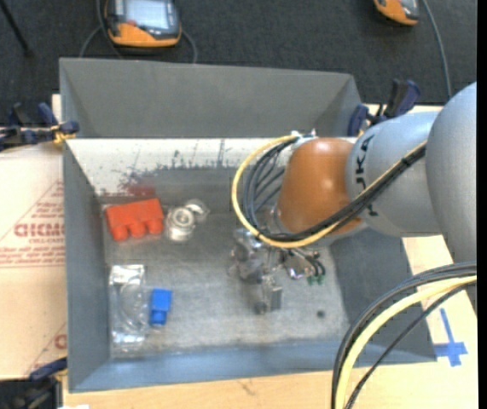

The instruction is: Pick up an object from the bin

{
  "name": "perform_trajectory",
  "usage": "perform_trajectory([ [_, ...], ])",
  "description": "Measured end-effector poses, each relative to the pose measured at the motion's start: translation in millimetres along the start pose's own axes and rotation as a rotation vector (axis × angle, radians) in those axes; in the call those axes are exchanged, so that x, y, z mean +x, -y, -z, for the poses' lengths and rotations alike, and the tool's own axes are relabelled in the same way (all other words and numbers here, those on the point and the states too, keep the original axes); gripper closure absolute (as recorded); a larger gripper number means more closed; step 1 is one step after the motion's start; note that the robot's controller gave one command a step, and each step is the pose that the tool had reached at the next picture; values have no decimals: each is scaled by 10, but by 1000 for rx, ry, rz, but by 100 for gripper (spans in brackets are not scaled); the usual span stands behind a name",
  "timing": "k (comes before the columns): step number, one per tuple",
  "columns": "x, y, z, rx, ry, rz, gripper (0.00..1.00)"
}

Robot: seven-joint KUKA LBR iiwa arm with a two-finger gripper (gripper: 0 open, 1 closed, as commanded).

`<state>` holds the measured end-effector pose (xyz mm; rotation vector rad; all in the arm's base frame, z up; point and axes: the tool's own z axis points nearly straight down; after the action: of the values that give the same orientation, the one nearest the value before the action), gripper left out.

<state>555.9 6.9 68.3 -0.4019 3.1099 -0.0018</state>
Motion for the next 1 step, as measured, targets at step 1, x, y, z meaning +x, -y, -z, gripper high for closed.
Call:
perform_trajectory([
  [1,-1,9,33,2,3,0,100],
])
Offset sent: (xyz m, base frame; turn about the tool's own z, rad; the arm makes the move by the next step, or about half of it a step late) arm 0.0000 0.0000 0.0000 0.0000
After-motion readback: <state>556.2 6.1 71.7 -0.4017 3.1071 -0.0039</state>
